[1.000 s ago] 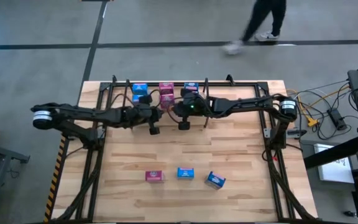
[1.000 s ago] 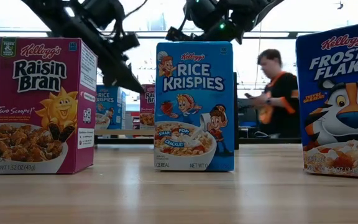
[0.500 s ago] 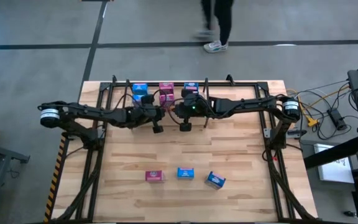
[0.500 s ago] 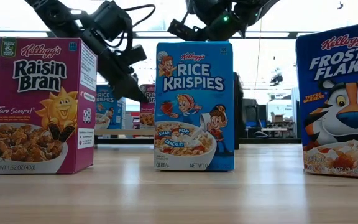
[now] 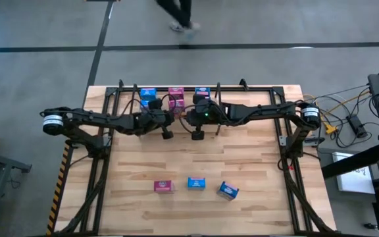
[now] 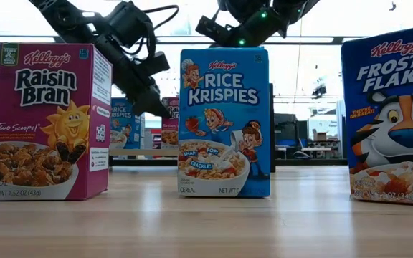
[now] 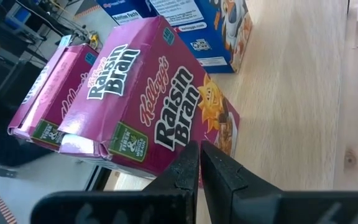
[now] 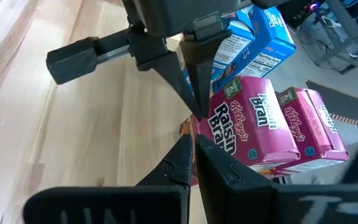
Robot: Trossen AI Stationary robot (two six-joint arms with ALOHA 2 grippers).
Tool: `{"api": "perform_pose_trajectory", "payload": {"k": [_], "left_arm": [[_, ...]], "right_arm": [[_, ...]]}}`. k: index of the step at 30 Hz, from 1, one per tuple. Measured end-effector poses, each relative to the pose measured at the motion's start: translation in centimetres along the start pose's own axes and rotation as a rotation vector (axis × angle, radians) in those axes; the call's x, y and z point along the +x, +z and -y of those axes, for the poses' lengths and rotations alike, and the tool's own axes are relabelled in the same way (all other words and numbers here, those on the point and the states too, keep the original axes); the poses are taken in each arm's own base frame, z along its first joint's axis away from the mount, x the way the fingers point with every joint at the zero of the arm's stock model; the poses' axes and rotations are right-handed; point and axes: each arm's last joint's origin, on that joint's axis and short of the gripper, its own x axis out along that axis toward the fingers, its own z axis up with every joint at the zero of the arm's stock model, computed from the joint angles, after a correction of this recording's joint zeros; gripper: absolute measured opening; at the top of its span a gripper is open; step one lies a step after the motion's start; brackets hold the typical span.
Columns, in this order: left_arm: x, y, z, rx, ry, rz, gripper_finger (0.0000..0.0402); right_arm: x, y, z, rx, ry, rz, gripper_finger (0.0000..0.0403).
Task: Stack cereal on shelf
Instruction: Put the right violet cereal box on the shelf aligned with the violet cereal box
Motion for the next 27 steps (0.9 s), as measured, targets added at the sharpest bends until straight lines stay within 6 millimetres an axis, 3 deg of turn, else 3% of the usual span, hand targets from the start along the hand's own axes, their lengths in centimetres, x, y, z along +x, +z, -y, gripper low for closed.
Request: {"api": "perform_pose_trajectory", "payload": {"k": [10, 27], "left_arm": [[-0.8, 0.5, 0.0, 0.024, -0.007, 0.031, 0.0000], [-8.1, 1.8, -4.1, 0.022, 0.041, 0.213, 0.0000]], "right_arm": [[-0.4, 0.3, -0.2, 0.076, 0.007, 0.002, 0.0009], [-1.1, 0.1, -0.6, 0.176, 0.028, -0.044, 0.0009]]}}
